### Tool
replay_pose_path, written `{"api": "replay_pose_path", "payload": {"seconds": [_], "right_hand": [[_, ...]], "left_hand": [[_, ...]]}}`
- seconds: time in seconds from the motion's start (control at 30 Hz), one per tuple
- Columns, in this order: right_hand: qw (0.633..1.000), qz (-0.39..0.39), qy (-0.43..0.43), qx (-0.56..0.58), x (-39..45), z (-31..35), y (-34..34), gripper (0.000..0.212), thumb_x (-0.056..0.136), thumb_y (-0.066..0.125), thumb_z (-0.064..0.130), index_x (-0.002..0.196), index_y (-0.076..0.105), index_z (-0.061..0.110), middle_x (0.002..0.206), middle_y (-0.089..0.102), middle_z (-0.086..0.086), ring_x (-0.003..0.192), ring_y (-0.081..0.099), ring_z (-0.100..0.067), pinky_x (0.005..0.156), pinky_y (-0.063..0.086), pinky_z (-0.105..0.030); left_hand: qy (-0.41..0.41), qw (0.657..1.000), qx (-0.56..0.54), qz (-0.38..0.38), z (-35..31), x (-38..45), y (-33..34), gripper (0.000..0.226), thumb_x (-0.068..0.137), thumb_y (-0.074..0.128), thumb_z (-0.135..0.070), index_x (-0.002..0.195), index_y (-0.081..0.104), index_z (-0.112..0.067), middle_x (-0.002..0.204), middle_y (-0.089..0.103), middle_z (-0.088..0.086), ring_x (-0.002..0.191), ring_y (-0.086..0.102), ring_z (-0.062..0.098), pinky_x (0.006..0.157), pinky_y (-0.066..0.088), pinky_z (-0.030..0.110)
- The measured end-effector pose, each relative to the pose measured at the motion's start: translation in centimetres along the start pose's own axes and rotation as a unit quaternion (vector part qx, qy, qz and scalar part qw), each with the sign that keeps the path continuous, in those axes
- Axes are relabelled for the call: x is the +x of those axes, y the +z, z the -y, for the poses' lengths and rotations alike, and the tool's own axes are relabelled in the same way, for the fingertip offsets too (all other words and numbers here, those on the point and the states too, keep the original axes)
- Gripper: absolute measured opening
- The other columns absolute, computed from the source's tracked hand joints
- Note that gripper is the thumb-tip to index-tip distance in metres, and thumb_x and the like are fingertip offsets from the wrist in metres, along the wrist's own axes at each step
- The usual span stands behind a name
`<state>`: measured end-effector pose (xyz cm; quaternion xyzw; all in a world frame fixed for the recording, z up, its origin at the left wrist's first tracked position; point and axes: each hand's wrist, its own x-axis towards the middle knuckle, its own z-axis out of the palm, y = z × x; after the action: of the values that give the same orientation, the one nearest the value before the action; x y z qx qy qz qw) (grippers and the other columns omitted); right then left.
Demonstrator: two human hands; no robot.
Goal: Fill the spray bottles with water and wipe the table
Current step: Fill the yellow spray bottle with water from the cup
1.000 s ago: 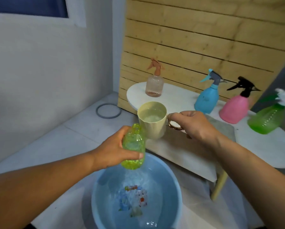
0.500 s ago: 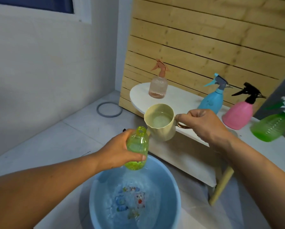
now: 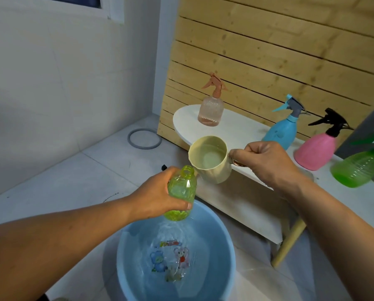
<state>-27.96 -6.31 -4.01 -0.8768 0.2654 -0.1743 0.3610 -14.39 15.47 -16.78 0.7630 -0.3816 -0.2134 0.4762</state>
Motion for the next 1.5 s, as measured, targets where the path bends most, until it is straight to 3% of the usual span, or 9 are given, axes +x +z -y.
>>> {"api": "replay_pose_path", "payload": {"seconds": [0.13, 0.33, 0.67, 0.87, 1.0, 1.17, 1.33, 1.5], "right_hand": [[1.000, -0.002, -0.007, -0.015, -0.1, 0.2, 0.2, 0.048, 0.079, 0.076, 0.046, 0.064, 0.057, 0.004, 0.044, 0.036, 0.011, 0.042, 0.032, -0.005, 0.047, 0.032, -0.025], [0.999, 0.000, -0.025, -0.034, -0.2, 0.8, 0.6, 0.041, 0.079, 0.076, 0.046, 0.050, 0.056, 0.025, 0.040, 0.034, 0.013, 0.038, 0.031, -0.006, 0.036, 0.027, -0.015], [0.996, -0.010, -0.054, -0.069, -0.4, 1.2, 1.0, 0.036, 0.080, 0.073, 0.052, 0.052, 0.060, 0.033, 0.039, 0.038, 0.012, 0.038, 0.037, -0.005, 0.038, 0.029, -0.016], [0.995, -0.012, -0.061, -0.075, -0.7, 1.7, 1.0, 0.035, 0.083, 0.073, 0.048, 0.052, 0.061, 0.036, 0.039, 0.040, 0.013, 0.038, 0.040, -0.004, 0.039, 0.031, -0.016], [0.995, -0.018, -0.062, -0.081, -0.8, 1.9, 1.0, 0.035, 0.082, 0.073, 0.048, 0.053, 0.060, 0.034, 0.040, 0.040, 0.012, 0.041, 0.040, -0.005, 0.047, 0.033, -0.025], [0.994, -0.019, -0.063, -0.085, -1.0, 2.2, 0.9, 0.036, 0.082, 0.072, 0.048, 0.053, 0.059, 0.032, 0.040, 0.040, 0.012, 0.042, 0.039, -0.006, 0.048, 0.034, -0.028], [0.993, -0.033, -0.062, -0.094, -1.1, 2.3, 1.0, 0.046, 0.082, 0.073, 0.047, 0.050, 0.053, 0.019, 0.040, 0.041, 0.011, 0.044, 0.037, -0.008, 0.050, 0.037, -0.031], [0.992, -0.038, -0.072, -0.095, -1.2, 2.3, 1.0, 0.045, 0.082, 0.073, 0.046, 0.049, 0.054, 0.021, 0.041, 0.042, 0.011, 0.042, 0.039, -0.007, 0.049, 0.036, -0.028]], "left_hand": [[-0.001, 1.000, 0.005, -0.006, 0.1, 0.0, -0.3, 0.075, 0.063, 0.093, -0.045, 0.126, 0.052, -0.044, 0.111, 0.068, -0.017, 0.100, 0.066, -0.002, 0.085, 0.061, 0.028], [0.001, 1.000, 0.013, -0.008, 0.2, -0.2, -0.5, 0.076, 0.065, 0.094, -0.041, 0.128, 0.052, -0.042, 0.113, 0.067, -0.017, 0.102, 0.066, 0.001, 0.087, 0.060, 0.031], [0.001, 1.000, 0.024, -0.013, 0.3, -0.5, -0.7, 0.073, 0.067, 0.093, -0.040, 0.127, 0.051, -0.042, 0.111, 0.067, -0.015, 0.100, 0.066, 0.003, 0.082, 0.059, 0.025], [0.003, 1.000, 0.025, -0.012, 0.2, -0.7, -0.8, 0.074, 0.068, 0.093, -0.040, 0.128, 0.051, -0.040, 0.112, 0.066, -0.015, 0.101, 0.066, 0.005, 0.085, 0.060, 0.030], [0.006, 1.000, 0.025, -0.012, 0.2, -0.8, -0.8, 0.074, 0.068, 0.093, -0.039, 0.128, 0.051, -0.040, 0.111, 0.066, -0.014, 0.100, 0.066, 0.005, 0.084, 0.060, 0.029], [0.008, 1.000, 0.025, -0.010, 0.2, -0.9, -0.6, 0.075, 0.068, 0.093, -0.040, 0.129, 0.050, -0.041, 0.111, 0.066, -0.014, 0.101, 0.066, 0.004, 0.084, 0.061, 0.029], [0.008, 1.000, 0.023, -0.012, 0.2, -1.0, -0.5, 0.074, 0.067, 0.093, -0.040, 0.128, 0.050, -0.043, 0.111, 0.067, -0.015, 0.100, 0.066, 0.003, 0.084, 0.061, 0.030], [0.011, 1.000, 0.022, -0.009, 0.2, -1.0, -0.5, 0.075, 0.068, 0.094, -0.039, 0.129, 0.051, -0.040, 0.113, 0.067, -0.013, 0.102, 0.066, 0.004, 0.087, 0.061, 0.033]]}}
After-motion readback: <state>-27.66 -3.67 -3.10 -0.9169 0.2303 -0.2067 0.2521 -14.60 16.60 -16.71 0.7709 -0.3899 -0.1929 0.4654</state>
